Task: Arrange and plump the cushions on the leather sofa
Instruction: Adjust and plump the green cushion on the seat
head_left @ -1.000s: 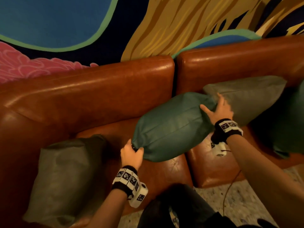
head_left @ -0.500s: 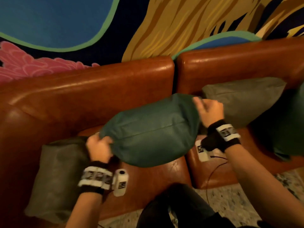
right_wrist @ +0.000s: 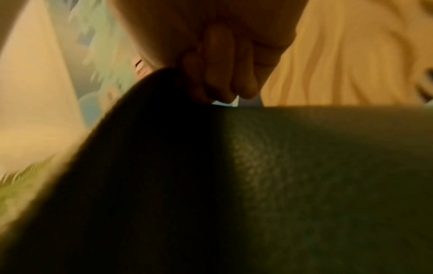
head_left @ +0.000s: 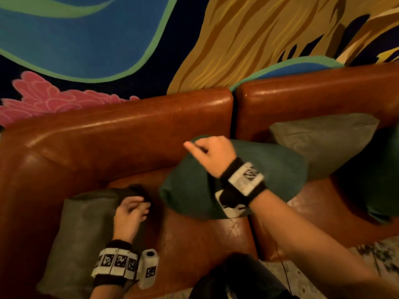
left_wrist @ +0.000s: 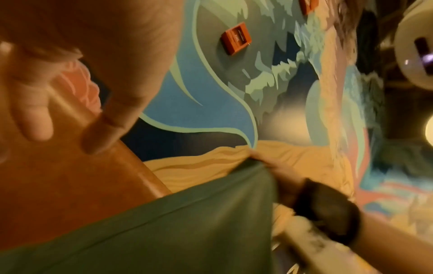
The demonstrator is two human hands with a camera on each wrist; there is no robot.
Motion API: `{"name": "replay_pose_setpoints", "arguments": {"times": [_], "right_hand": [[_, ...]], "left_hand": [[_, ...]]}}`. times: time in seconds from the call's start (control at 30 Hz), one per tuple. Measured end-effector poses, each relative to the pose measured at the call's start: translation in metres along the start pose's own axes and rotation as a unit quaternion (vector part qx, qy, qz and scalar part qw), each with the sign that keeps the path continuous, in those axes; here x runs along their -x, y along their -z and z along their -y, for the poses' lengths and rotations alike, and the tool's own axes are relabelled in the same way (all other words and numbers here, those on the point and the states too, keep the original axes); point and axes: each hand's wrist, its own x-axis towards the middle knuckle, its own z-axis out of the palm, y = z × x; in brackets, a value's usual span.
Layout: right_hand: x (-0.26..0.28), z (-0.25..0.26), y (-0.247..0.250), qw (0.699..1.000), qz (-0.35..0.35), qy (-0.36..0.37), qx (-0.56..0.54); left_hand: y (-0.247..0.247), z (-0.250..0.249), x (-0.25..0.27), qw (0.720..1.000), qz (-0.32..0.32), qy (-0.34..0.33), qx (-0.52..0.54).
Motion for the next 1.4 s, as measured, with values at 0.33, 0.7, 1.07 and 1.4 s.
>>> {"name": "replay_pose_setpoints", "arguments": {"times": [0.33,0.7,1.07,1.4], "right_hand": [[0.034,-0.067,-0.078,0.972,0.15,-0.163,0.073],[0.038,-0.219,-0.013,0.743,-0.097,-0.632,-0.196],[-0.001,-0.182,-0.033,0.776,-0.168,-0.507,-0.336],[0.069,-0.157,-0.12,0.611,-0.056,-0.616,-0.494]], "left_hand": [[-0.083,-0.009,-0.047,0.994,0.09,0.05,0.019],[-0.134,-0.042,-0.094,0.988,0.02,0.023,-0.153],[-0.043,-0.053,-0.124,0.978,-0.086,0.09,0.17],[-0.065,0.028,-0.073,0.952,-0.047,0.174,0.246]]}}
